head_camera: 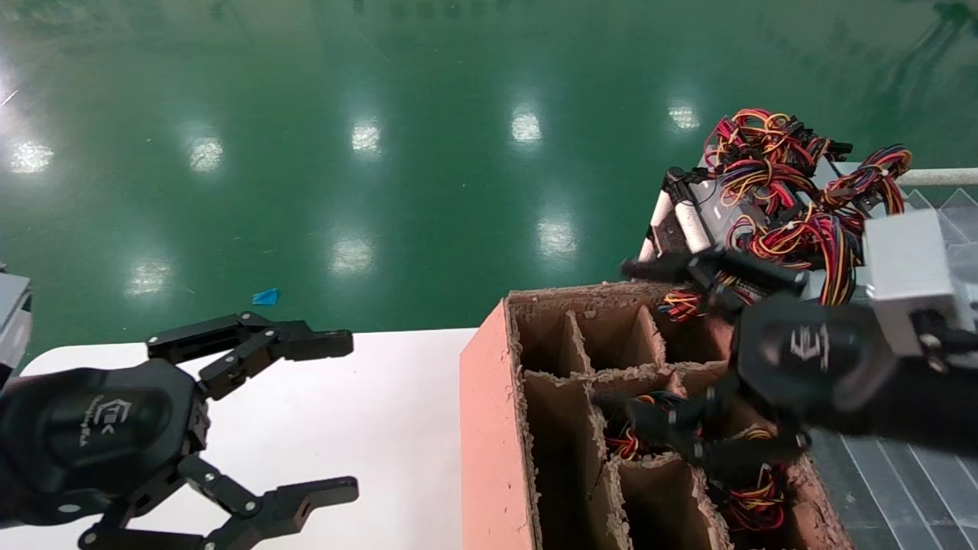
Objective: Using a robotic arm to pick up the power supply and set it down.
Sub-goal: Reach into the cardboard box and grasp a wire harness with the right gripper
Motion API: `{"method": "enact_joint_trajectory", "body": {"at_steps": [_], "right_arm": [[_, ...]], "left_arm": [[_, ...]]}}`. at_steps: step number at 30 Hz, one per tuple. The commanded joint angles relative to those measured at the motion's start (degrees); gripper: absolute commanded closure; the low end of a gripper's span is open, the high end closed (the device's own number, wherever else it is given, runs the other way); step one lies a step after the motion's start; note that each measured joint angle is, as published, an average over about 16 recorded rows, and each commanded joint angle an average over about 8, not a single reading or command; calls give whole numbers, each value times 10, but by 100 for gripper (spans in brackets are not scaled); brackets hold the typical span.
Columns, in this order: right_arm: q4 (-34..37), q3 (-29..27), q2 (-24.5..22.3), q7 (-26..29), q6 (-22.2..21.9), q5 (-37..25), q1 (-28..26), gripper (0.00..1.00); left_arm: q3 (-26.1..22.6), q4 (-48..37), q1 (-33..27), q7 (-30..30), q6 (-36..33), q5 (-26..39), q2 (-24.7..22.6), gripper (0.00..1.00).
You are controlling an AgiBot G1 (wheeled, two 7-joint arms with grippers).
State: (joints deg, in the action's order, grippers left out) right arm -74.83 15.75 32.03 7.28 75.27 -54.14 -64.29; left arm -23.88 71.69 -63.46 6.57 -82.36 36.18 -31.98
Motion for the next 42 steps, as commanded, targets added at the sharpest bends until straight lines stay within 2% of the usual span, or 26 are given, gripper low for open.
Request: {"method": "enact_joint_trajectory", "body": {"at_steps": [1, 9, 18, 19, 20, 26, 27, 28, 36, 42], "right_arm": [[-8, -3, -9, -11, -29, -31, -4, 0], [-24, 31, -1, -58, -111, -191, -25, 0], [-27, 61, 18, -90, -175, -314, -33, 0], [-27, 63, 21, -95, -182, -326, -33, 2], [-28, 66, 23, -99, -189, -337, -32, 10], [-28, 75, 37, -122, -230, -386, -23, 84], [-29, 76, 39, -126, -236, -392, -22, 94], [-29, 77, 41, -129, -241, -397, -20, 99], [-29, 79, 54, -157, -283, -427, -6, 100], [-30, 72, 63, -179, -319, -426, 7, 100]], "left_arm": [[0, 0, 0, 0, 0, 0, 0, 100], [0, 0, 0, 0, 0, 0, 0, 100], [0, 0, 0, 0, 0, 0, 0, 100], [0, 0, 0, 0, 0, 0, 0, 100], [0, 0, 0, 0, 0, 0, 0, 100], [0, 0, 0, 0, 0, 0, 0, 100], [0, 0, 0, 0, 0, 0, 0, 100], [0, 0, 0, 0, 0, 0, 0, 100], [0, 0, 0, 0, 0, 0, 0, 100], [0, 0, 0, 0, 0, 0, 0, 100]]}}
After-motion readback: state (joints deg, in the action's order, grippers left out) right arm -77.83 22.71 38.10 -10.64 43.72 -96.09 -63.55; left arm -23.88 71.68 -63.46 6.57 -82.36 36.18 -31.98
